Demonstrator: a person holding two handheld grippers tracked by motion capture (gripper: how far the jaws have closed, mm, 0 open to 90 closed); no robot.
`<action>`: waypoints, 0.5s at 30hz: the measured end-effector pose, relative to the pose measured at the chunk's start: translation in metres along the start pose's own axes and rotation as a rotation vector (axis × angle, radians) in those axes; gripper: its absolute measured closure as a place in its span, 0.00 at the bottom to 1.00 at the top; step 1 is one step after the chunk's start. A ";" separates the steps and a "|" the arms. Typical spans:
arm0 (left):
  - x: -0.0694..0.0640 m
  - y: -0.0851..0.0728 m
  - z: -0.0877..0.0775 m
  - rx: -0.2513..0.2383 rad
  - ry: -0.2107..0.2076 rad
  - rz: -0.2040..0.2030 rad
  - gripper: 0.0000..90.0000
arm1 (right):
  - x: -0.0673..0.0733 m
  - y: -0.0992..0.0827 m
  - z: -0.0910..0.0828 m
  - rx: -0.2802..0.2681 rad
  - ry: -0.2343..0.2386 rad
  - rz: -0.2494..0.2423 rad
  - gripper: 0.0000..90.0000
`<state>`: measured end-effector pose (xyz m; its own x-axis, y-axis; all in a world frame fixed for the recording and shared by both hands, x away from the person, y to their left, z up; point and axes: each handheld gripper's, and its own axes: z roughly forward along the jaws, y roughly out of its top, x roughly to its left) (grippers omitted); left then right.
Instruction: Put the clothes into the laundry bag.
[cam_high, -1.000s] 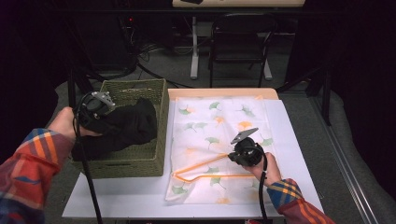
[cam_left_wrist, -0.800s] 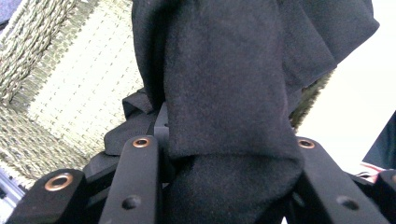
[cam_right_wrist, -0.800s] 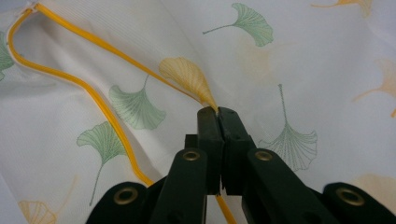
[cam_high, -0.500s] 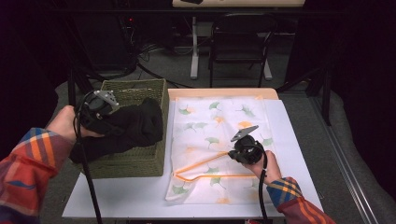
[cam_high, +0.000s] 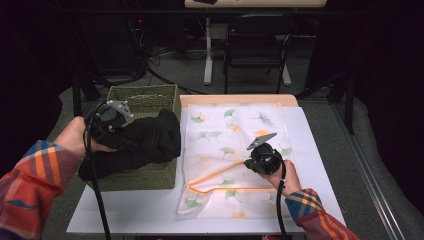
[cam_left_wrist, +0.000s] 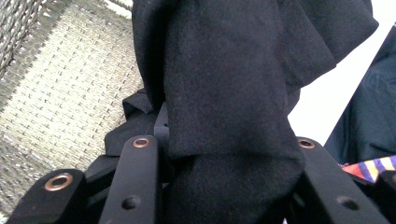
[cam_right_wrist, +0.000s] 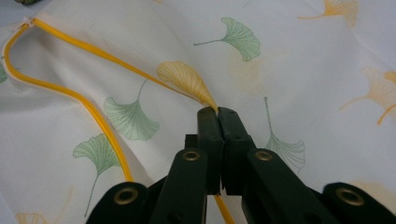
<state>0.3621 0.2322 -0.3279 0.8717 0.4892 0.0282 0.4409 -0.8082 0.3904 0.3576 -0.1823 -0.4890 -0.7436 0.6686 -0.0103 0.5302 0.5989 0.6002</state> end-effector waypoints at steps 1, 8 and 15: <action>-0.003 0.001 0.000 -0.001 -0.009 -0.003 0.70 | 0.000 0.000 0.000 -0.001 -0.001 0.005 0.99; -0.016 0.006 0.003 -0.015 -0.049 0.017 0.70 | 0.000 0.001 -0.001 0.003 0.000 0.007 0.99; -0.031 0.014 0.012 -0.022 -0.094 0.038 0.70 | -0.001 0.001 -0.002 -0.003 -0.004 0.011 0.99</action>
<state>0.3435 0.2020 -0.3341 0.9043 0.4247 -0.0423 0.4033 -0.8179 0.4104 0.3586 -0.1833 -0.4865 -0.7361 0.6768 -0.0071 0.5368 0.5901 0.6030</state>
